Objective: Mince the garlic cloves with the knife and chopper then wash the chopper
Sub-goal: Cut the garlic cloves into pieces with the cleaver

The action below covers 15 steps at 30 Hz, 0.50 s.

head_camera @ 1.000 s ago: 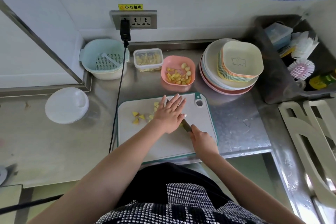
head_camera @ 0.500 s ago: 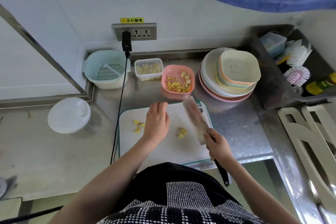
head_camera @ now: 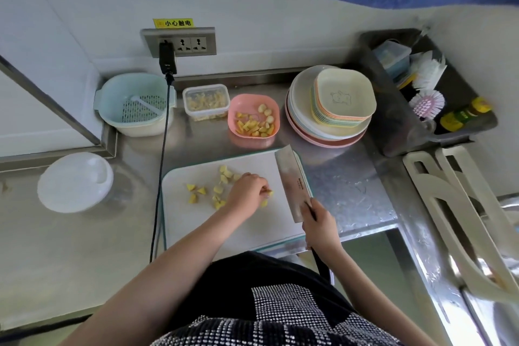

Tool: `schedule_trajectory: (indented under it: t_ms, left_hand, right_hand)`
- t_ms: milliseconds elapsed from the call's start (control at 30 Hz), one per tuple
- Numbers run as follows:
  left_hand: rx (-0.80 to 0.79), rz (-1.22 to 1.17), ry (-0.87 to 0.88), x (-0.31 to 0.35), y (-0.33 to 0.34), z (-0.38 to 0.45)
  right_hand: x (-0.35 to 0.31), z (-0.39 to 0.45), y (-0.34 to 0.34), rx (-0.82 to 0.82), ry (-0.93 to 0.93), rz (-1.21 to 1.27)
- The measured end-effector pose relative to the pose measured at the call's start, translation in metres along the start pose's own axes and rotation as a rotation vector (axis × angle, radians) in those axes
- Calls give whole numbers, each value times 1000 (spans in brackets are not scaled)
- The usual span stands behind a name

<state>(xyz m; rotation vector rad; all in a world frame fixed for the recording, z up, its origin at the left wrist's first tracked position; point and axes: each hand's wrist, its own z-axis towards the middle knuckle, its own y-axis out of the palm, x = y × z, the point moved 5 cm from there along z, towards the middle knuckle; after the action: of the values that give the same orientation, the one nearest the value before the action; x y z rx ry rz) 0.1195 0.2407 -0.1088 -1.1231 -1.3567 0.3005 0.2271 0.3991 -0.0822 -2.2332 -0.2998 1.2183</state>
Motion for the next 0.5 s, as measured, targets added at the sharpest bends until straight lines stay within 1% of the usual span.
schedule_trajectory:
  t_ms: [67, 133, 233, 300, 367, 500]
  left_hand:
    - [52, -103, -115, -5, -3, -1]
    - [69, -182, -202, -8, -4, -2]
    - [54, -247, -232, -11, -6, -1]
    - [74, -284, -235, -10, -11, -1]
    - [147, -279, -223, -12, -20, 0]
    - [388, -239, -239, -18, -41, -9]
  right_hand:
    - [-3, -2, 2, -1, -2, -7]
    - [-7, -2, 4, -4, -6, -7]
    - [-12, 0, 9, -27, -13, -11]
    - [-15, 3, 13, -38, -29, -50]
    - [-19, 5, 17, -37, -54, -104]
    - [-30, 5, 28, -56, -108, -218]
